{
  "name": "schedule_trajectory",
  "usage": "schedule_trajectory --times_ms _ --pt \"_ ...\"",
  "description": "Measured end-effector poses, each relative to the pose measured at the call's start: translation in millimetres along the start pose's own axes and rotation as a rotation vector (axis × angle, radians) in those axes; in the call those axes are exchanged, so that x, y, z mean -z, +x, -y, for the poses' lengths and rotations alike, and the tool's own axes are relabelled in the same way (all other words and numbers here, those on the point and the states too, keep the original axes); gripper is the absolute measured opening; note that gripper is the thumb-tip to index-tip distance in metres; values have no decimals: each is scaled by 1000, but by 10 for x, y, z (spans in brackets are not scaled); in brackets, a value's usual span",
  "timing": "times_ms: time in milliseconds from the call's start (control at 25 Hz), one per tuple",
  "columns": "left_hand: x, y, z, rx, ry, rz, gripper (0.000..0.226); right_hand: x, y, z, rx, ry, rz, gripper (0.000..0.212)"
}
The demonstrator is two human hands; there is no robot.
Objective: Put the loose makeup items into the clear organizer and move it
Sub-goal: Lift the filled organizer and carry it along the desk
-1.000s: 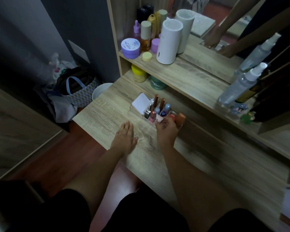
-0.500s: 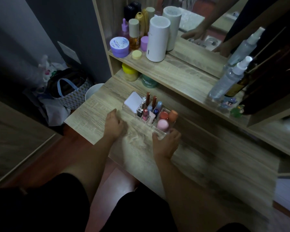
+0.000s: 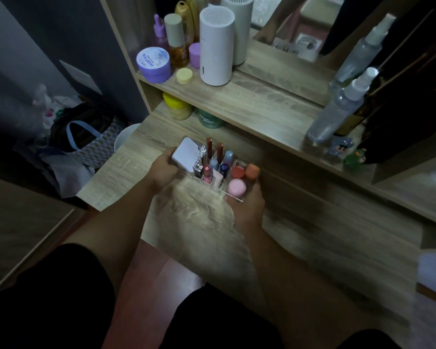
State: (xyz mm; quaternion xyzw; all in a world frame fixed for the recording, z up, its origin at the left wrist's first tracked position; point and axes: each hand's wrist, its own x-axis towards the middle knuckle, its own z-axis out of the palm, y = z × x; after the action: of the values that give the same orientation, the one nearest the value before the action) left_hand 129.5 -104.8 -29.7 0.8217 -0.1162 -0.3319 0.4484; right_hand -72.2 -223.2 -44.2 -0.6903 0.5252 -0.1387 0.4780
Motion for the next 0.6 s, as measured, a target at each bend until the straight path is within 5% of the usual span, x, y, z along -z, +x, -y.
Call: schedule_trajectory --times_ms 600 --pt "-553 -465 -220 -7 24 1 59 652 -146 -331 109 41 -57 101"
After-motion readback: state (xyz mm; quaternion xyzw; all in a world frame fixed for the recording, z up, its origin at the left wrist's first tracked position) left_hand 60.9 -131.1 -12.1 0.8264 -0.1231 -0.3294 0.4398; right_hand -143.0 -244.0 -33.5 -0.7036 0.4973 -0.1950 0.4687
